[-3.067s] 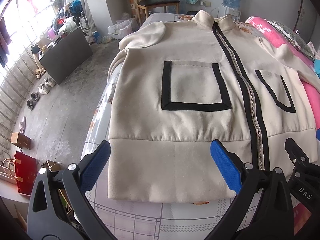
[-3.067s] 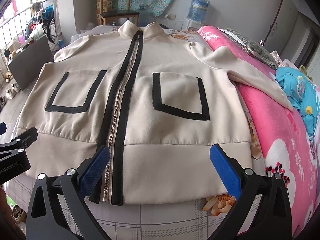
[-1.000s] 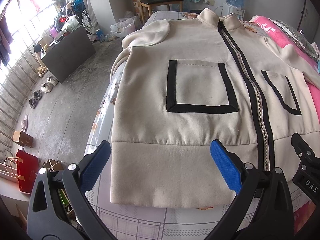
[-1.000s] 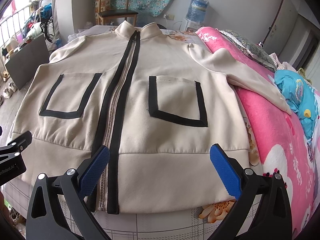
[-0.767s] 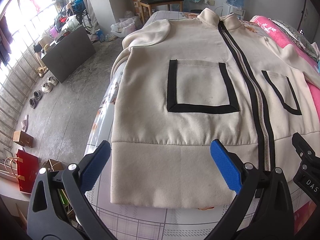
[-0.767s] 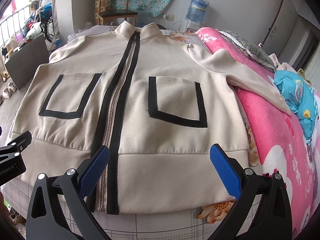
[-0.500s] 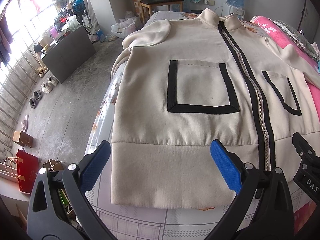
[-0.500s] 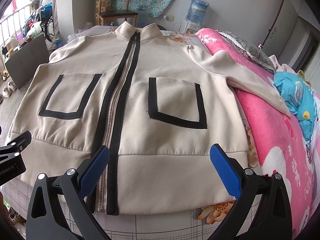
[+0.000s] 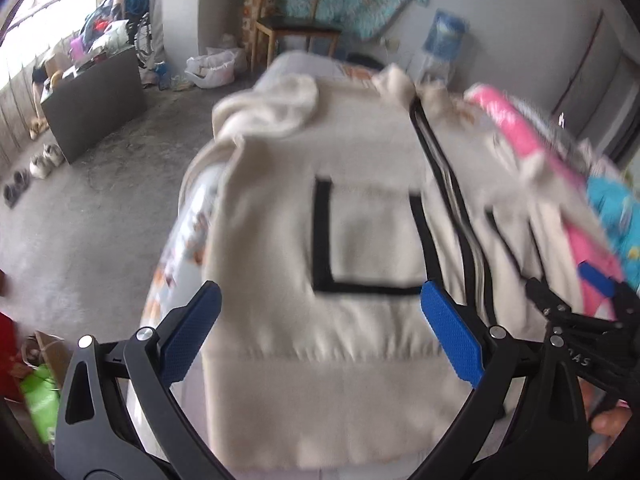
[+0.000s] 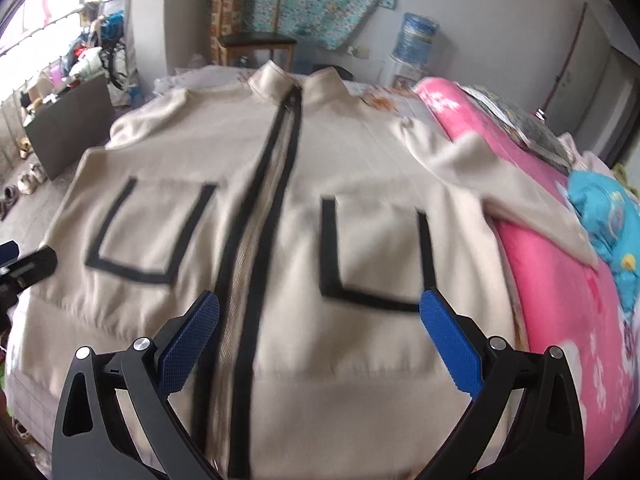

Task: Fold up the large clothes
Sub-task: 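Grasp the jacket sleeve nearest the left tool and lift it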

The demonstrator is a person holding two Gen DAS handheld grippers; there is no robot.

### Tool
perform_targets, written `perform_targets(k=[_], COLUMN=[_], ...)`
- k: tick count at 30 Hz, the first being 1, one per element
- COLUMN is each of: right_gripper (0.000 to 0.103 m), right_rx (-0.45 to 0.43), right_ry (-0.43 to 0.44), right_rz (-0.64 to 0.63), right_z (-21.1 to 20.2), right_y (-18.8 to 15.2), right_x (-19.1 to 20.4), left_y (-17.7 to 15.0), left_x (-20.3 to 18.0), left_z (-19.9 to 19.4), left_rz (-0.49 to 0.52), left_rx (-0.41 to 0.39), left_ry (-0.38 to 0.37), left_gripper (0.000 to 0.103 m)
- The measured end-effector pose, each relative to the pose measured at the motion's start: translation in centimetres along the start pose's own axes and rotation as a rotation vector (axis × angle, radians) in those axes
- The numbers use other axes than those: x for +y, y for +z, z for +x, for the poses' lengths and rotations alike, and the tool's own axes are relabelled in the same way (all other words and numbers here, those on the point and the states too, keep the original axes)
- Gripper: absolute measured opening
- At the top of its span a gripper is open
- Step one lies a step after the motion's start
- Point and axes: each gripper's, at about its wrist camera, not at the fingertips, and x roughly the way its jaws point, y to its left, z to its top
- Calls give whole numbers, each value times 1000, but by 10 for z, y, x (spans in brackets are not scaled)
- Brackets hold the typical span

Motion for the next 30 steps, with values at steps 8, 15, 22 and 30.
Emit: perform_targets(k=[8, 15, 22, 30], right_gripper=[98, 98, 98, 98], right_rx=[-69, -5, 45, 73], right_ry=[242, 299, 261, 204], right_rz=[-91, -137, -168, -194], right_z=[27, 65, 79, 81], right_y=[62, 80, 69, 61], right_x=[45, 84, 100, 110], left_y=[63, 82, -2, -50], left_x=[101, 236, 296, 300], left_z=[8, 99, 227, 313], left_rz=[-292, -718, -1259, -1543], left_rx=[-130, 30, 368, 472], left_ry=[-52, -224, -601, -744], left_gripper=[96, 94, 73, 74])
